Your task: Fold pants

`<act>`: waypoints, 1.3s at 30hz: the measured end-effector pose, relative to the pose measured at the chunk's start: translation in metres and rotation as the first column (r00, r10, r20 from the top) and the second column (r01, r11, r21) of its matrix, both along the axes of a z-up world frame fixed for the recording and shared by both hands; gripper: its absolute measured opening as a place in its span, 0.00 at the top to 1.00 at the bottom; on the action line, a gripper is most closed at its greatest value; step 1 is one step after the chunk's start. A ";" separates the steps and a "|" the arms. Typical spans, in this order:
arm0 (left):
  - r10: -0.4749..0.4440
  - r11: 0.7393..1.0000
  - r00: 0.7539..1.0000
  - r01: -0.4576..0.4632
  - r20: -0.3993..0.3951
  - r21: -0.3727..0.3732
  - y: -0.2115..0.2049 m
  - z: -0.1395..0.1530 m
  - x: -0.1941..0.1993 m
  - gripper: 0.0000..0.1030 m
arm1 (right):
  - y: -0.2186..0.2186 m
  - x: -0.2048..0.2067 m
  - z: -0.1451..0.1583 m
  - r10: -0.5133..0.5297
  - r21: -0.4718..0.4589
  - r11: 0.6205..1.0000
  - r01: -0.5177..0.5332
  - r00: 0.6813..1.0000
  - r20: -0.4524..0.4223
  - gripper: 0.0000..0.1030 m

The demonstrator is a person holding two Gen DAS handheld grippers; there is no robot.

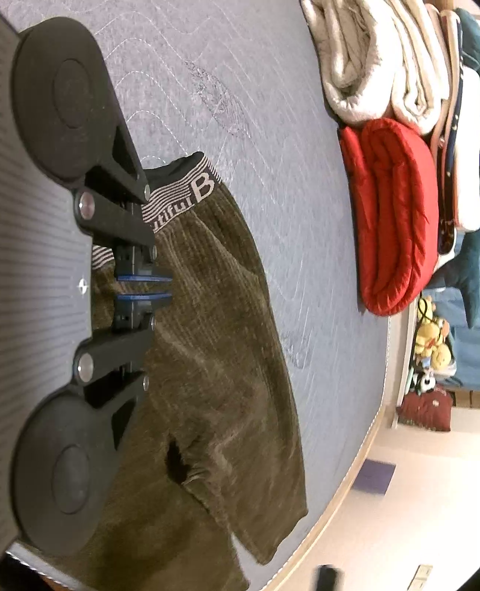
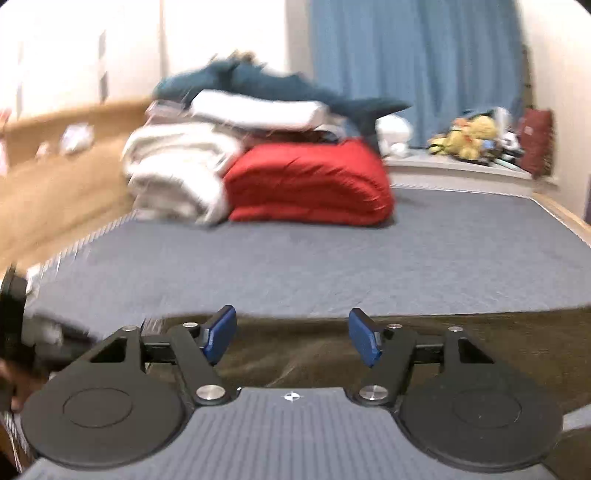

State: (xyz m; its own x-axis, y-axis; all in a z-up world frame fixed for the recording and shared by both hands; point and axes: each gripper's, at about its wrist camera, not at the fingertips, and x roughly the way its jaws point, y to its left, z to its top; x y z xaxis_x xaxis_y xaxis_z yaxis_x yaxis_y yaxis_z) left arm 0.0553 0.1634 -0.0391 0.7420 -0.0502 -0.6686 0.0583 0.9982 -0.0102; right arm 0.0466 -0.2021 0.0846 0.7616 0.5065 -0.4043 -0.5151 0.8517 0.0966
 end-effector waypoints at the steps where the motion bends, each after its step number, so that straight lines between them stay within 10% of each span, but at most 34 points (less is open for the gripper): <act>1: 0.006 1.000 1.000 -0.006 0.000 0.004 -0.001 -0.001 0.003 0.94 | -0.007 0.008 -0.010 -0.022 0.004 1.000 0.022 1.000 -0.012 0.33; 9: 0.012 0.989 0.999 -0.019 0.052 0.148 0.005 -0.004 0.070 0.92 | -0.041 0.070 -0.052 -0.175 0.111 0.969 0.219 0.933 -0.314 0.34; 14: 0.054 0.988 0.997 -0.062 0.059 0.141 0.037 -0.032 0.116 0.89 | -0.050 0.080 -0.056 -0.182 0.123 0.964 0.237 0.921 -0.346 0.33; 21: 0.067 0.990 0.997 -0.071 0.038 0.123 0.058 -0.068 0.145 0.23 | -0.085 0.077 -0.051 -0.223 0.092 0.959 0.268 0.914 -0.340 0.33; 23: 0.059 0.992 0.998 -0.061 0.019 0.114 0.059 -0.074 0.152 0.22 | -0.093 0.080 -0.053 -0.235 0.099 0.953 0.287 0.903 -0.359 0.33; 25: 0.041 0.995 0.999 -0.042 0.016 0.087 0.061 -0.073 0.156 0.29 | -0.099 0.082 -0.054 -0.257 0.108 0.942 0.317 0.891 -0.375 0.33; 29: -0.055 0.997 0.998 0.055 0.004 0.063 0.056 -0.066 0.156 0.89 | -0.111 0.084 -0.055 -0.304 0.110 0.922 0.371 0.870 -0.388 0.33; 39: -0.292 0.948 0.944 0.264 0.151 0.179 0.011 0.029 0.061 0.93 | -0.147 0.084 -0.047 -0.395 0.117 0.877 0.466 0.839 -0.375 0.33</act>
State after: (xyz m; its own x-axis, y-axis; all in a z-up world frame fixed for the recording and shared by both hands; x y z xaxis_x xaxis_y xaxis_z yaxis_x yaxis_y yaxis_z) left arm 0.1159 0.1744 -0.0101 0.8182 -0.1780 -0.5467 0.3209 0.9304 0.1773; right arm 0.1309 -0.3486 0.0377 0.7606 0.2536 -0.5977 -0.0081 0.9242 0.3818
